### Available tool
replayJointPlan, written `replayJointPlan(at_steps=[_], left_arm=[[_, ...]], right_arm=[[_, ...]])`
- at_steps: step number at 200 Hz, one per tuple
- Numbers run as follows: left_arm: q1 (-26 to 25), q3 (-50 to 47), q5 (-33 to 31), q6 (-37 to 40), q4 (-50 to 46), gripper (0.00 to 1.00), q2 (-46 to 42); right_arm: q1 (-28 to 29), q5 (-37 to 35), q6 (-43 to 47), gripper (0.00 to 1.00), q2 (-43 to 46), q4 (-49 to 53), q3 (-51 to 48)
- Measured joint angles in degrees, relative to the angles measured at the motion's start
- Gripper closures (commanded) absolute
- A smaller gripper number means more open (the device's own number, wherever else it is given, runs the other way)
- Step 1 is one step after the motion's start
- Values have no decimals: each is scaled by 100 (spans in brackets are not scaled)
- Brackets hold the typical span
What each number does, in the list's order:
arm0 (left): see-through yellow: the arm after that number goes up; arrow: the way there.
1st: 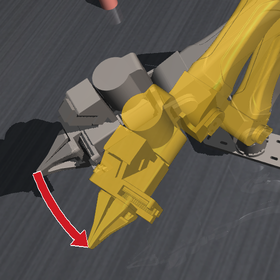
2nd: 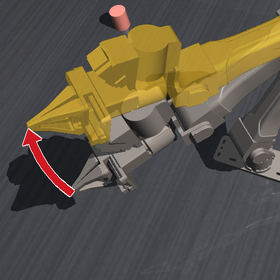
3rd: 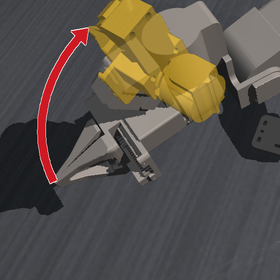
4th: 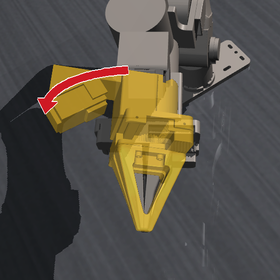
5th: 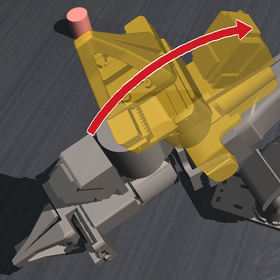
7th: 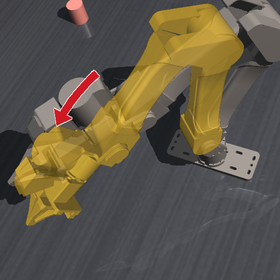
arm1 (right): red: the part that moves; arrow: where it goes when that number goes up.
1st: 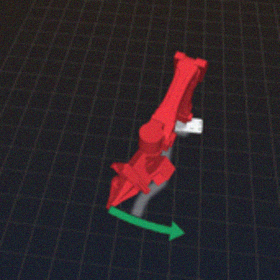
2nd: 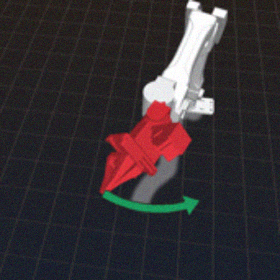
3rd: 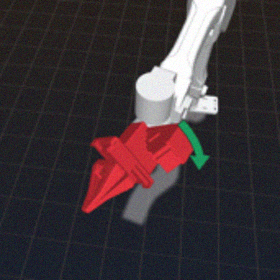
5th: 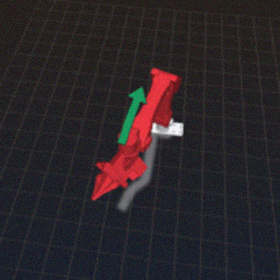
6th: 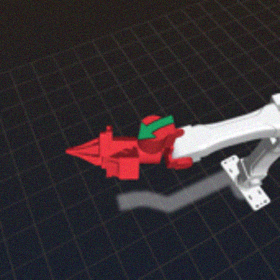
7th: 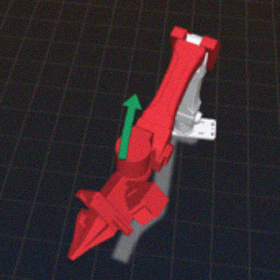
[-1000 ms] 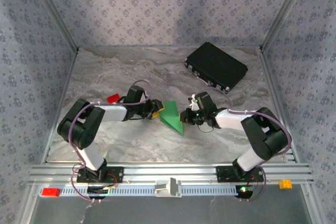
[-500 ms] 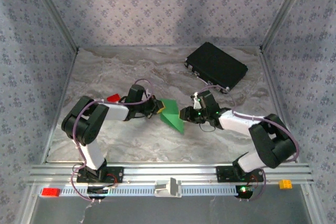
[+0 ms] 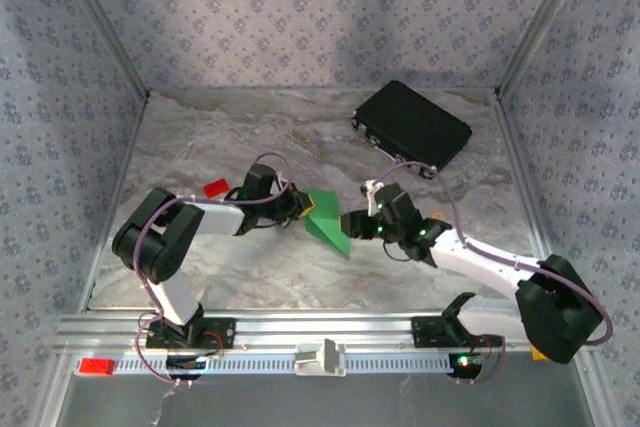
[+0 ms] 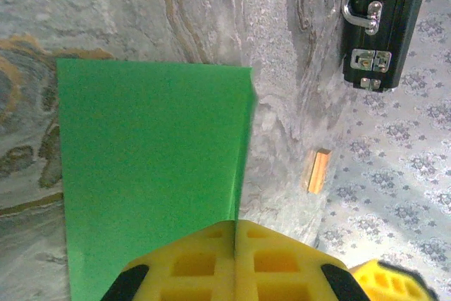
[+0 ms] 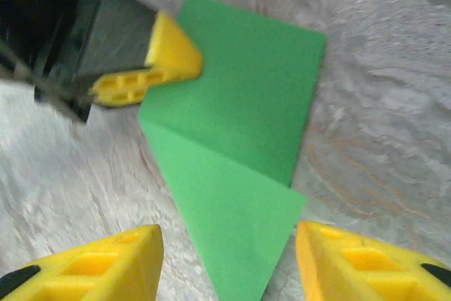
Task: Fold a paper plane with a square sheet of paper (pick it up from the middle)
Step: Fourth fold the wing at the center of the table.
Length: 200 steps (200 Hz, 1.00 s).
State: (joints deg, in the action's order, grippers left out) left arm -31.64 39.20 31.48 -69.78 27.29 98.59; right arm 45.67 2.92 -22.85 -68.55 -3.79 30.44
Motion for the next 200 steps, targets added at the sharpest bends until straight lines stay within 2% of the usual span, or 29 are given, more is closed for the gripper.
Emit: replayJointPlan(at_steps=[37,74,122,200], left_arm=[[-70,0,0,-66,68,100,0],[-79,0,-2,-87,136,100,0],[-81,0,0,-87,133,100,0],[-81,0,0,-85,129,100,0]], right_arm=[[1202,-1086,1224,53,-289,-372,-59],[1840,-2133,1945,54,-1027,-507,26],[1945,-3067,2083,56,-1440,-579,85],[1843,-3150,2076,61,-1790,-728,133]])
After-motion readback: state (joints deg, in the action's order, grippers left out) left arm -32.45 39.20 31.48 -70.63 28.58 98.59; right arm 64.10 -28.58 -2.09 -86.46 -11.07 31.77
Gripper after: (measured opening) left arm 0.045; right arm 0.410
